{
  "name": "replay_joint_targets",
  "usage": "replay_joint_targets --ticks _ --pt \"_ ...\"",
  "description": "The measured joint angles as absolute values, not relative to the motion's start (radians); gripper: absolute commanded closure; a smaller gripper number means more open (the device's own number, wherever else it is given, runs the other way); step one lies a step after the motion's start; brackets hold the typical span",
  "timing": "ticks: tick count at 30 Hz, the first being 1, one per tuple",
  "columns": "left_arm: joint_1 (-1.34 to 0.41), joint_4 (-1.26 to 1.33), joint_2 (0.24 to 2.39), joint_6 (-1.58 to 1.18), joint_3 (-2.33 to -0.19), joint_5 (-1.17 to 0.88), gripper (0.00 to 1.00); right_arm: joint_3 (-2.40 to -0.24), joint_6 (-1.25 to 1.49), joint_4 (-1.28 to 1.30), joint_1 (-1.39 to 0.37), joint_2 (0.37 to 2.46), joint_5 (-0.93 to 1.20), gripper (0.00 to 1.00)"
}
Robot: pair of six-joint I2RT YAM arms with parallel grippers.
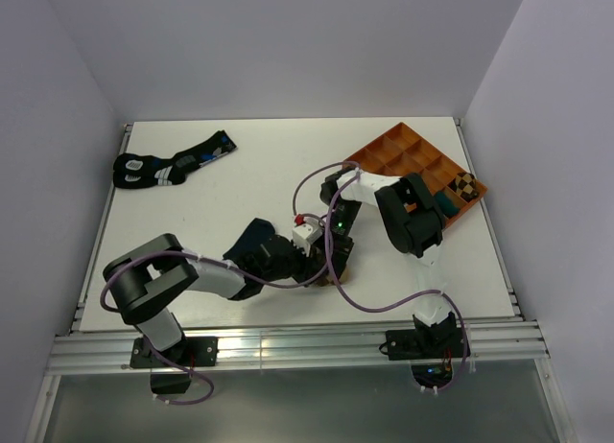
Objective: Roll the socks
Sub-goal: Roll the sock at the center of the board.
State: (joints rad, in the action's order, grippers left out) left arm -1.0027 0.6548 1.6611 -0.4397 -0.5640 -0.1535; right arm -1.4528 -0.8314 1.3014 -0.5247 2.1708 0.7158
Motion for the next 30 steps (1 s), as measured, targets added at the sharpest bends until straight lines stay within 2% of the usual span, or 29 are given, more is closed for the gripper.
replay_joint_targets --ticks 2,8,16,30 --pt "-1.001 0.714 1.671 -0.469 -0.541 -0.156 1.00 -1.452 -0.818 1.297 -0.525 2.171 0.715 0.65" --pt "-0.999 0.869 1.720 -0.565 -0.492 -0.157 1.00 -1.417 -0.751 1.261 -0.521 2.145 0.705 0.52" --pt "-0.999 1.066 1.785 -0.693 -0.426 -0.126 1.00 -1.367 -0.694 1.164 -0.506 2.043 0.671 0.48" --pt "-1.010 1.314 1.899 -0.939 -0.341 -0.150 1.00 -1.167 -0.737 0.884 -0.422 1.665 0.654 0.42"
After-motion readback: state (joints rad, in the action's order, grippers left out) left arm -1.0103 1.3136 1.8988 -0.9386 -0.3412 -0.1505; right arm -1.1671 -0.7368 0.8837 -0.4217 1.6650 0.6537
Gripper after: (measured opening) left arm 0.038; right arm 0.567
